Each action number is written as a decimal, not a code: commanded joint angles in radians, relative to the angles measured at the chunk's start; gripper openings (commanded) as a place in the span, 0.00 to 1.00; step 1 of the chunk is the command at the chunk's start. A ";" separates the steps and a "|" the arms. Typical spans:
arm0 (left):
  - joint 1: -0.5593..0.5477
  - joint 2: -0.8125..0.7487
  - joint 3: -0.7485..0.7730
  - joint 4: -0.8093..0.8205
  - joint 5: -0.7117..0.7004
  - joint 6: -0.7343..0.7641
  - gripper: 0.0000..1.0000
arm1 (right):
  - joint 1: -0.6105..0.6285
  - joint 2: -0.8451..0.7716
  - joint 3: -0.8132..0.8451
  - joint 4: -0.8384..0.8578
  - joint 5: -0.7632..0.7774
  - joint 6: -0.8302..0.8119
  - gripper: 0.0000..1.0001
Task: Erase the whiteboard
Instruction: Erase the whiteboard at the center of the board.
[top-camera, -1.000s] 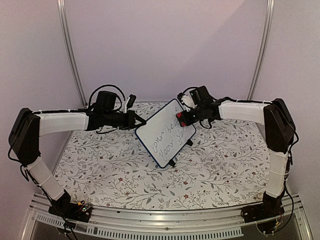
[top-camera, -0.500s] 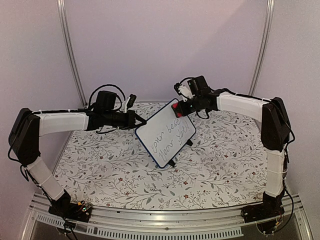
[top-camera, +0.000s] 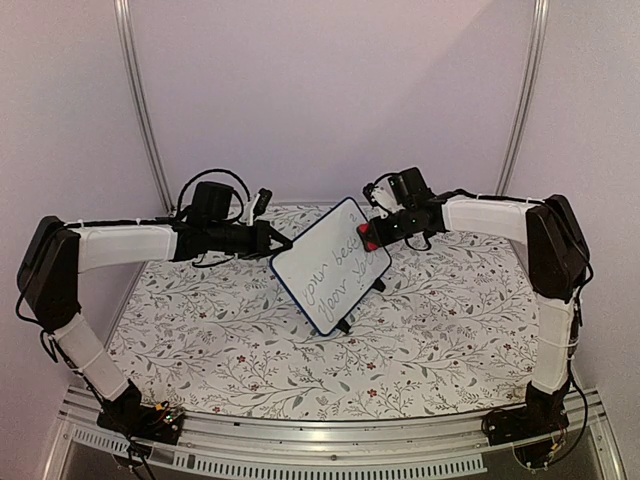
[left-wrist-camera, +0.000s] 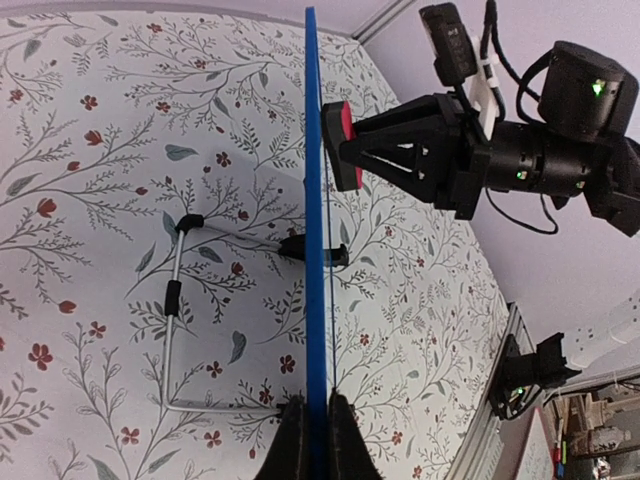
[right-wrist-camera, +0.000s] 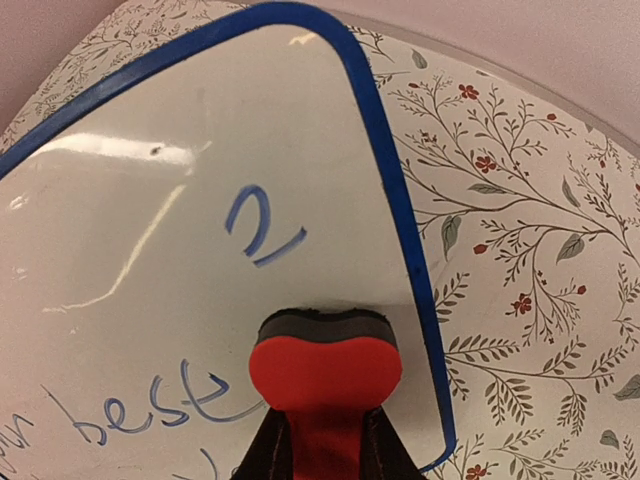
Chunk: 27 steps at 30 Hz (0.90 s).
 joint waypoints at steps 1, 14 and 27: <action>-0.013 -0.038 -0.002 0.035 0.067 0.029 0.00 | 0.002 -0.004 -0.011 -0.012 -0.019 0.013 0.05; -0.012 -0.033 -0.001 0.035 0.069 0.029 0.00 | 0.002 0.087 0.246 -0.111 -0.042 -0.006 0.06; -0.011 -0.039 -0.002 0.037 0.071 0.026 0.00 | 0.002 0.025 0.014 -0.033 -0.025 -0.002 0.06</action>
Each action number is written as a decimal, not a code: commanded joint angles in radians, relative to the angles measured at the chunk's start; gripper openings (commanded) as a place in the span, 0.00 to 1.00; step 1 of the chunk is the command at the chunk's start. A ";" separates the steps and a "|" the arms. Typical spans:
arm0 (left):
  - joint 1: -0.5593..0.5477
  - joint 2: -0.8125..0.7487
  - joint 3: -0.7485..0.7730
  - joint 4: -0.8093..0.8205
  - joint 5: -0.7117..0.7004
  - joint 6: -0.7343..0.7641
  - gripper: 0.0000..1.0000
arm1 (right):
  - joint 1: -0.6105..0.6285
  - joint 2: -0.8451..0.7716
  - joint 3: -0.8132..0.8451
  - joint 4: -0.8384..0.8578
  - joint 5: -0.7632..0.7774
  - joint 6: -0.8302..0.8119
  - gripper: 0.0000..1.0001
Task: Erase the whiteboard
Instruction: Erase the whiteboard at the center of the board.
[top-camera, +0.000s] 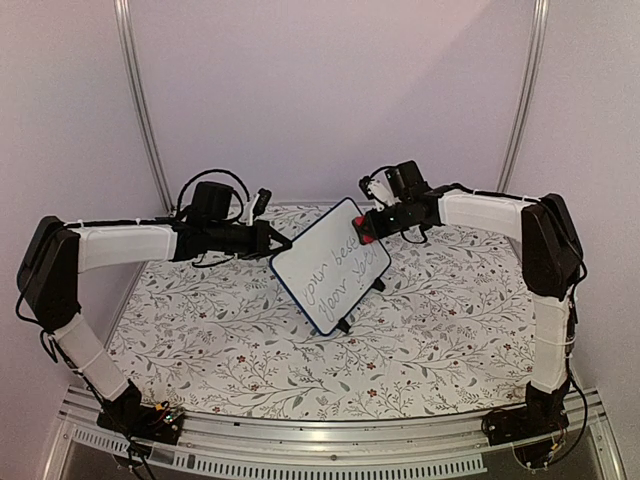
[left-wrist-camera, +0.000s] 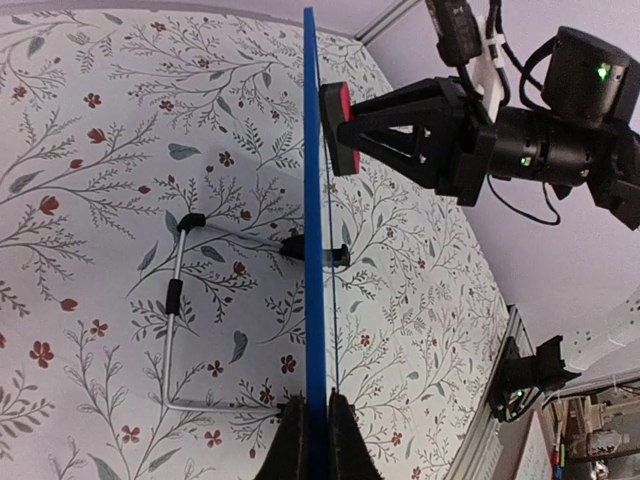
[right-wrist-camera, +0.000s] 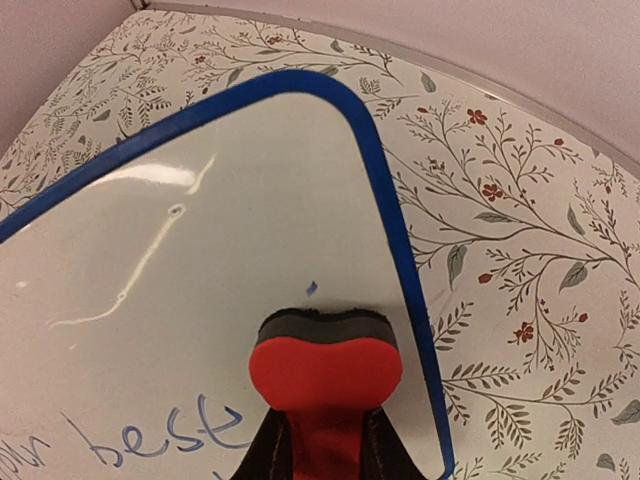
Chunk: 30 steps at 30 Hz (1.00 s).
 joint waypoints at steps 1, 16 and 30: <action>-0.012 -0.039 -0.002 0.039 0.076 0.031 0.00 | 0.004 -0.035 -0.106 0.002 0.002 0.003 0.06; -0.012 -0.047 -0.004 0.037 0.070 0.034 0.00 | 0.004 0.017 0.082 -0.060 -0.010 -0.001 0.06; -0.014 -0.060 -0.008 0.040 0.071 0.030 0.00 | 0.002 0.002 -0.039 -0.021 0.007 0.003 0.06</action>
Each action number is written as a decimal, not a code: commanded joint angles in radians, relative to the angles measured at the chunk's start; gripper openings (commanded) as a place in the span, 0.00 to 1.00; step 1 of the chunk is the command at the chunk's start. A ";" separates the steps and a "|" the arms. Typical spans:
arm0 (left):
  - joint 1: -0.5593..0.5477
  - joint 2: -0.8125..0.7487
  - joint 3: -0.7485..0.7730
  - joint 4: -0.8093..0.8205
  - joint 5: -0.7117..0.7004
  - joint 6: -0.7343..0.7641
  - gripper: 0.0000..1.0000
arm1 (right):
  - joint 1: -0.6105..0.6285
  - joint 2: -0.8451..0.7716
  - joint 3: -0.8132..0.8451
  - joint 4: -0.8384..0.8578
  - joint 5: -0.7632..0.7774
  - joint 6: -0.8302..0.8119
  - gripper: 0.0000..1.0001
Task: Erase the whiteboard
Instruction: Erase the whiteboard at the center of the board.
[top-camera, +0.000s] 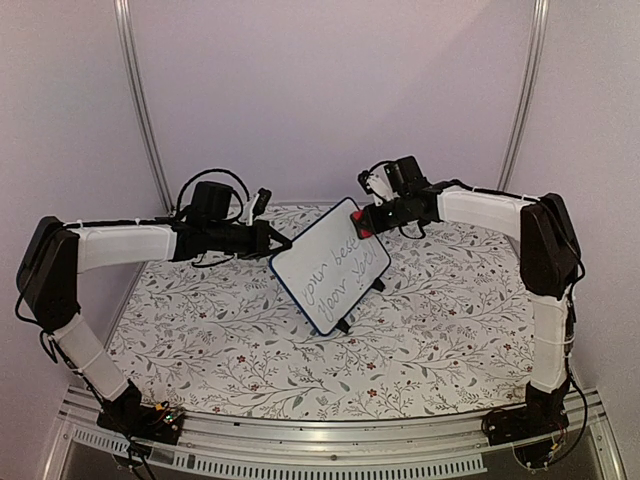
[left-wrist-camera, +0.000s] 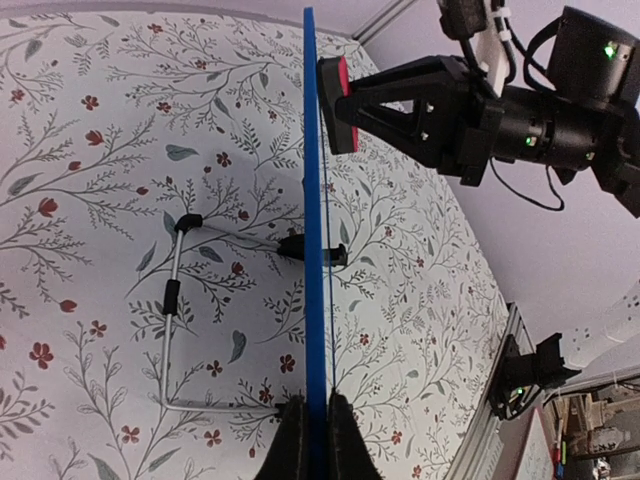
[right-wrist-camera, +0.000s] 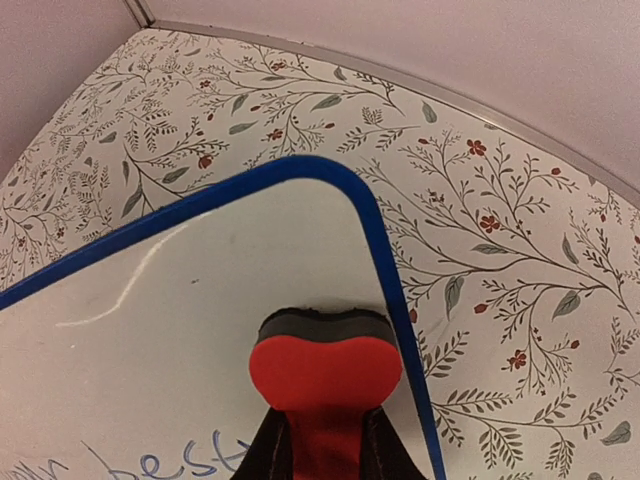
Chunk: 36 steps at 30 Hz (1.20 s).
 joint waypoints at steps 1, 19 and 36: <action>-0.014 -0.057 -0.007 0.040 0.062 0.026 0.00 | 0.005 -0.028 -0.124 0.014 0.006 0.002 0.06; -0.013 -0.051 -0.006 0.041 0.066 0.025 0.00 | -0.002 0.020 0.080 -0.045 0.015 0.006 0.06; -0.012 -0.041 -0.006 0.044 0.069 0.018 0.10 | 0.029 -0.218 -0.234 0.060 0.042 0.027 0.06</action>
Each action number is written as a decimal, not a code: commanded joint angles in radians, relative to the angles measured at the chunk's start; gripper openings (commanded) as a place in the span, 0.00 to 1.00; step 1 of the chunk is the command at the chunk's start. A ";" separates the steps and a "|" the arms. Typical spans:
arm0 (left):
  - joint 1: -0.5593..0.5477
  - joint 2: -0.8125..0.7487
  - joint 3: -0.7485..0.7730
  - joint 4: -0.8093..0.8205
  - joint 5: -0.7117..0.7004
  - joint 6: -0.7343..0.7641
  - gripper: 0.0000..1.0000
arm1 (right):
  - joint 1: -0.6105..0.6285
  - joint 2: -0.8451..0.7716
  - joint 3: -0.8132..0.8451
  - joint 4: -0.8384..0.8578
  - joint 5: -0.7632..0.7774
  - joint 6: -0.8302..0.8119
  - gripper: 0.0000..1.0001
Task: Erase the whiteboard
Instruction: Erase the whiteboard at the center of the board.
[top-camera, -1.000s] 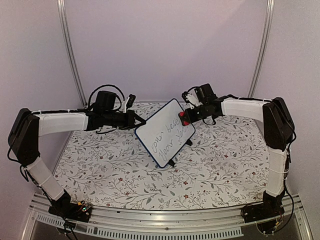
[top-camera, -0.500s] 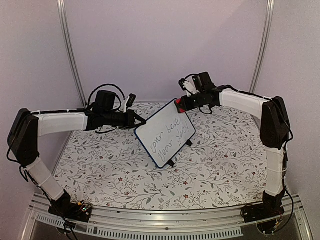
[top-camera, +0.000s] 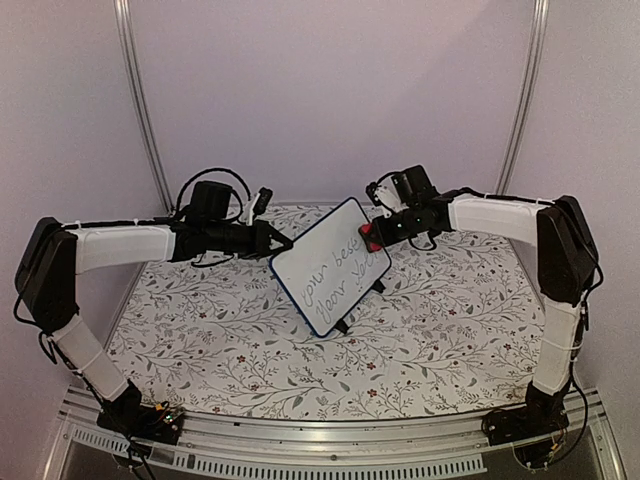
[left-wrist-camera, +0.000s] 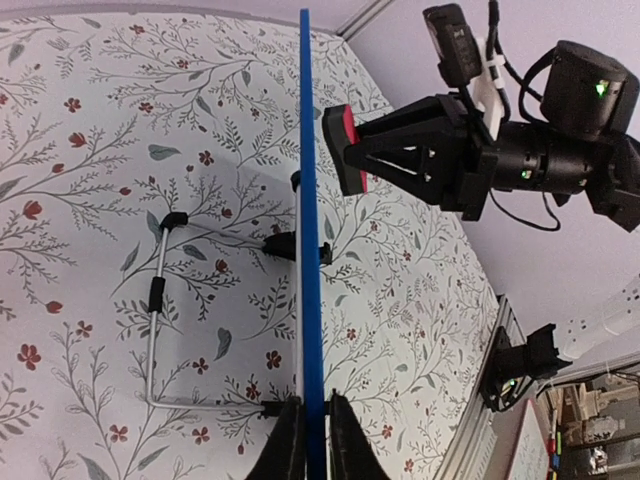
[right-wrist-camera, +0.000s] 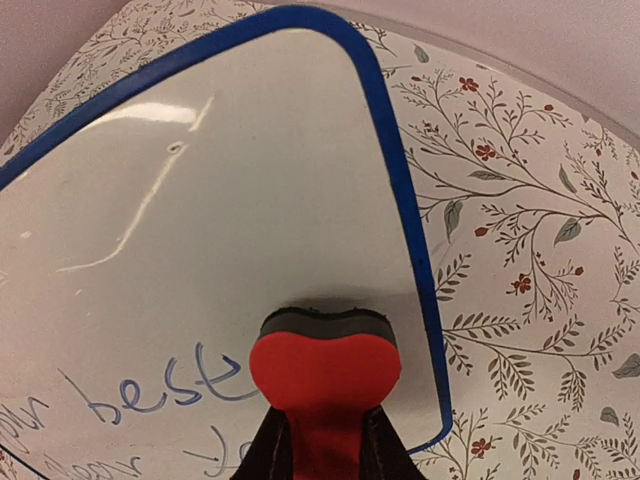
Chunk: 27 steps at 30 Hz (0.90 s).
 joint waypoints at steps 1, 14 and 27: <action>-0.011 -0.034 -0.002 0.043 0.044 0.016 0.12 | 0.029 -0.120 -0.052 0.036 0.031 0.011 0.06; -0.007 -0.048 -0.005 0.039 0.025 0.020 0.42 | 0.061 -0.291 -0.190 0.071 0.077 0.034 0.06; 0.015 -0.120 -0.016 0.032 -0.026 0.028 0.98 | 0.105 -0.318 -0.273 0.090 0.101 0.068 0.06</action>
